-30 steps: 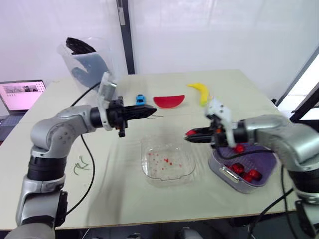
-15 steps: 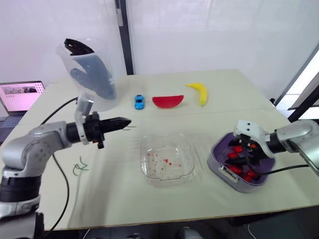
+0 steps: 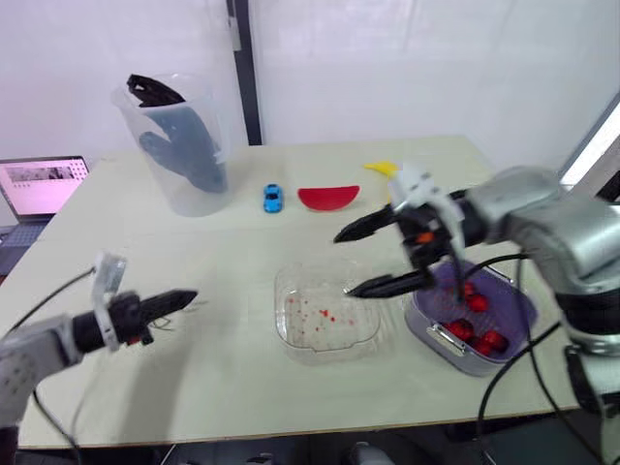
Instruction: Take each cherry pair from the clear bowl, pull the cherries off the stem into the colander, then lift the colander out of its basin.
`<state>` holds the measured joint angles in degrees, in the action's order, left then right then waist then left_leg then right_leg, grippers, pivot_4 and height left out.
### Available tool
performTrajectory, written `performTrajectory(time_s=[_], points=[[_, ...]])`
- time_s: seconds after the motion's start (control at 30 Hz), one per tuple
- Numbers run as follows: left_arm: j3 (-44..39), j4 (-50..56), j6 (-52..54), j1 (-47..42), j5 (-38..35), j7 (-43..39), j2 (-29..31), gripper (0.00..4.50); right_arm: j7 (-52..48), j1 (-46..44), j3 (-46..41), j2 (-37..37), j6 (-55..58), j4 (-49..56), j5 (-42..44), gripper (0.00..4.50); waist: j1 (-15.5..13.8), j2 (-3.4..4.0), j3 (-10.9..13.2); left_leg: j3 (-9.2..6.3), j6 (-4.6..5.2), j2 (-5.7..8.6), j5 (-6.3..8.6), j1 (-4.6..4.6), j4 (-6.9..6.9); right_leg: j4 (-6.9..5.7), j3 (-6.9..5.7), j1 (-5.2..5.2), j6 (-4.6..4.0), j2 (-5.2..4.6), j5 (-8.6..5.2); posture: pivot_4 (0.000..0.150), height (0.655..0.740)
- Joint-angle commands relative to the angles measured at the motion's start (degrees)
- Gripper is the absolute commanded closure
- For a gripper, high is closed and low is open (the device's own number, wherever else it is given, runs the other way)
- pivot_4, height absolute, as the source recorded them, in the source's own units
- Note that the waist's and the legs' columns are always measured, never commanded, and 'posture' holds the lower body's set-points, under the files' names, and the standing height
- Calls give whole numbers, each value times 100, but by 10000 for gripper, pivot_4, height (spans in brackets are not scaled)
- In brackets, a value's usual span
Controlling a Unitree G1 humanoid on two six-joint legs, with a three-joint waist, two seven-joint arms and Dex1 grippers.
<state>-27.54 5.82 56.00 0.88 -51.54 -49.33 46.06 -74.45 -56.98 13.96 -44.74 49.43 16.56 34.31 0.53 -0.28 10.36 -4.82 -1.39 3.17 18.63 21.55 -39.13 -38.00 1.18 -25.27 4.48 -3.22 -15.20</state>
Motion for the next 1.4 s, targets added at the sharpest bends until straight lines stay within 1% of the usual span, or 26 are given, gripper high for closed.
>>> performTrajectory(time_s=[0.03, 0.17, 0.27, 0.3, 0.37, 0.5, 0.53, 0.6, 0.7, 0.77, 0.87, 0.97, 1.03, 1.13, 1.2, 1.3, 1.4], points=[[-281, -361, -208, 213, 226, 105, -10, 45000, 49, -265, 3, 167, -159, 60, -84, 267, -23, -2, -1, 0, 0, 0, 0, -1, 0, 0, -1, 0, 0, 0, 0, 1500, 7400], [-406, -692, -329, 231, 328, 281, -118, 45000, 68, -333, 111, 280, -285, -60, -223, 267, -30, -9, -5, -5, 0, 1, 0, -4, 0, 2, -7, 6, 0, -2, 0, 1500, 7400], [-540, -750, -242, 146, 268, 493, -195, 36241, 107, -328, 113, 318, -325, -89, -302, 0, 1, -9, -5, -5, 0, 0, 0, -4, 1, 0, -6, 4, 0, -2, 0, 1500, 7400], [-570, -745, -219, 120, 229, 512, -204, 32194, 114, -319, 106, 322, -328, -90, -311, 0, 8, -8, -5, -5, 0, 0, 0, -3, 3, 0, -6, 3, 0, -2, 0, 1500, 7400], [-733, -743, -197, -34, 124, 564, -163, 22141, 145, -281, 57, 305, -276, -43, -279, 0, 12, -9, -5, -4, 0, 0, 0, -3, 4, 0, -6, 1, 0, -2, 0, 1500, 7400], [-981, -576, -221, -302, 23, 434, 160, 1921, 147, -181, -122, 149, -90, 106, -116, 0, 17, -9, -5, -4, 0, 0, 0, -3, 4, 0, -6, 1, 0, -2, 0, 1500, 7400], [-983, -453, -291, -351, -7, 257, 264, 898, 154, -142, -199, 71, -7, 143, -65, 0, 17, -9, -5, -3, 0, 0, 0, -3, 5, 0, -5, 1, 0, -2, 0, 1500, 7400], [-917, -216, -433, -429, -54, -130, 439, 898, 199, -57, -326, -103, 136, 212, 2, 0, 11, -9, -5, -2, 0, 0, 1, -2, 5, 2, -5, 1, 0, -3, 0, 1500, 7400], [-625, 21, -564, -600, -60, -654, 680, 898, 257, 118, -467, -421, 291, 339, 16, 0, 3, -9, -5, 0, 0, 1, 1, -2, 6, 5, -4, 2, 0, -5, 0, 1500, 7400], [-298, 228, -776, -775, 83, -1053, 884, 898, 293, 254, -588, -672, 372, 435, 18, 0, 9, -8, -4, -1, 1, 1, 1, -1, 6, 5, -6, 3, 0, -5, 0, 1500, 7400], [306, 654, -1015, -1294, 119, -1603, 1112, 898, 353, 525, -896, -1182, 638, 655, 124, 0, -4, -8, -3, -3, 1, 1, 1, 0, 6, 4, -8, 3, -1, -5, 0, 1500, 7400], [820, 920, -1015, -1878, -83, -2040, 1103, 898, 446, 926, -1309, -1746, 973, 957, 270, 0, 3, -7, -2, 0, 4, 1, 3, -1, 8, 8, -7, 4, 0, -6, 0, 1500, 7400], [1237, 1039, -1074, -2271, -16, -2283, 1065, 898, 575, 1297, -1614, -2149, 1201, 1152, 290, 0, 3, -6, -1, 1, 6, 1, 4, 1, 10, 9, -6, 3, 0, -5, 0, 1500, 7400], [1780, 1105, -1081, -3127, -113, -2582, 841, 898, 848, 2215, -2530, -2731, 1812, 1526, 366, 0, -3, -7, -1, 2, 6, 1, 4, 1, 12, 11, -6, 3, 0, -4, 0, 1500, 7400], [2061, 1104, -960, -3674, -237, -2764, 705, 898, 977, 3108, -3495, -2823, 2352, 1791, 338, 0, -16, -8, -1, 2, 6, 1, 4, 4, 7, 9, -7, 5, 0, -2, 0, 1500, 7400], [2416, 945, -881, -4359, -266, -3040, 502, 898, 907, 4859, -5080, -2658, 2865, 2324, -49, 0, -67, -10, -2, 5, 10, 1, 6, -3, 2, 7, -7, 14, 1, 1, 0, 1500, 7400], [2675, 662, -855, -4956, -235, -3287, 268, 898, 517, 6825, -6725, -2089, 2863, 2762, -508, 0, -132, -13, -1, 9, 14, -1, 7, -12, -1, 4, -4, 25, 4, 11, -1, 1500, 7400]])
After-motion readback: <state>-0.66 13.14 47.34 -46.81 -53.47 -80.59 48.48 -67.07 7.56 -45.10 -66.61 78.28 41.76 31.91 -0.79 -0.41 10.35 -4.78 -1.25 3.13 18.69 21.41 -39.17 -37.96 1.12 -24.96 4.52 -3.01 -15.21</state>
